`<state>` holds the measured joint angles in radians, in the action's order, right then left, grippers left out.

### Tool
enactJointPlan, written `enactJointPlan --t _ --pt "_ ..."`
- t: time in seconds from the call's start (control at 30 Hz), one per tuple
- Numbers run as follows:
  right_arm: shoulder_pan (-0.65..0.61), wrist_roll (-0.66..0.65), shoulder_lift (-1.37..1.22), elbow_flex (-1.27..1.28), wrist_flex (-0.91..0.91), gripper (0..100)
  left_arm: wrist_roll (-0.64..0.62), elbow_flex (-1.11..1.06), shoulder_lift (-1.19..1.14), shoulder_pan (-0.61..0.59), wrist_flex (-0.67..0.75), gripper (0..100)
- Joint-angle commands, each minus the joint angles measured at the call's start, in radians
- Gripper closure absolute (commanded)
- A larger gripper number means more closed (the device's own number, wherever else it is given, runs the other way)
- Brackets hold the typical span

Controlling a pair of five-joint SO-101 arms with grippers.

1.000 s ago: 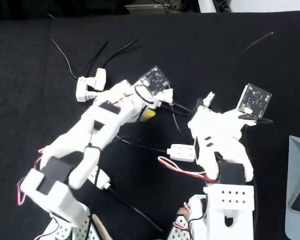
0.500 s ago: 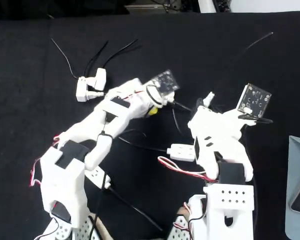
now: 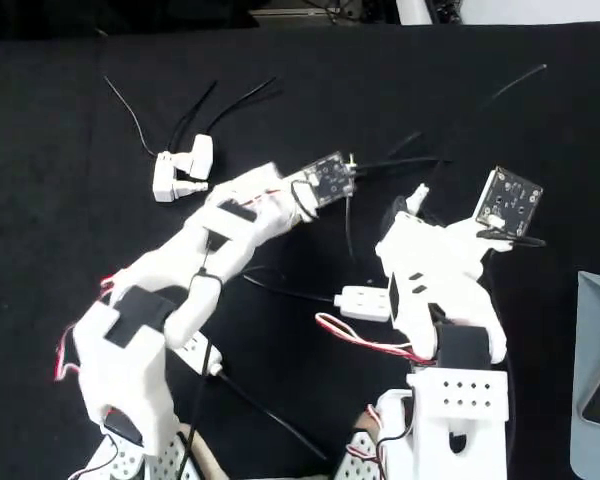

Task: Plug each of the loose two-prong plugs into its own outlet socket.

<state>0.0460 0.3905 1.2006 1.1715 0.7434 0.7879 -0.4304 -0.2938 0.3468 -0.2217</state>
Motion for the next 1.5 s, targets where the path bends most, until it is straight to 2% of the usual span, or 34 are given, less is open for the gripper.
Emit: enactJointPlan --t 0.0,0.3,0.37,0.43,0.57,0.7,0.87,1.1,1.3,1.37,1.47 --pt "0.003 0.003 0.016 -0.004 -0.02 98.5 0.011 -0.134 0.187 0.038 0.012 93" --pt "0.003 0.003 0.016 -0.004 -0.02 98.5 0.011 -0.492 0.566 0.019 0.008 93" --pt "0.003 0.003 0.016 -0.004 -0.018 98.5 0.011 -0.562 0.664 0.001 -0.048 93" --pt "0.0 0.002 0.016 -0.004 -0.017 98.5 0.011 -0.598 0.767 -0.019 -0.16 93" --pt "-0.031 0.002 0.016 -0.004 -0.012 98.5 0.002 -0.604 0.936 -0.044 -0.419 93" --pt "-0.035 -0.005 0.01 -0.004 -0.012 98.5 -0.077 -0.611 0.999 -0.044 -0.551 92" --pt "-0.038 -0.043 0.012 0.019 -0.015 98.5 -0.158 -0.613 0.971 -0.045 -0.606 85" --pt "-0.124 -0.107 0.015 0.048 -0.012 98.5 -0.338 -0.607 0.961 -0.084 -0.608 71" --pt "-0.138 -0.193 0.015 0.039 -0.005 98.5 -0.359 -0.59 1.023 -0.196 -0.641 71" --pt "-0.184 -0.238 0.015 0.021 0.025 98.5 -0.371 -0.576 1.088 -0.24 -0.701 71" --pt "-0.322 -0.288 0.015 -0.021 0.107 98.5 -0.42 -0.568 1.221 -0.321 -0.758 71"
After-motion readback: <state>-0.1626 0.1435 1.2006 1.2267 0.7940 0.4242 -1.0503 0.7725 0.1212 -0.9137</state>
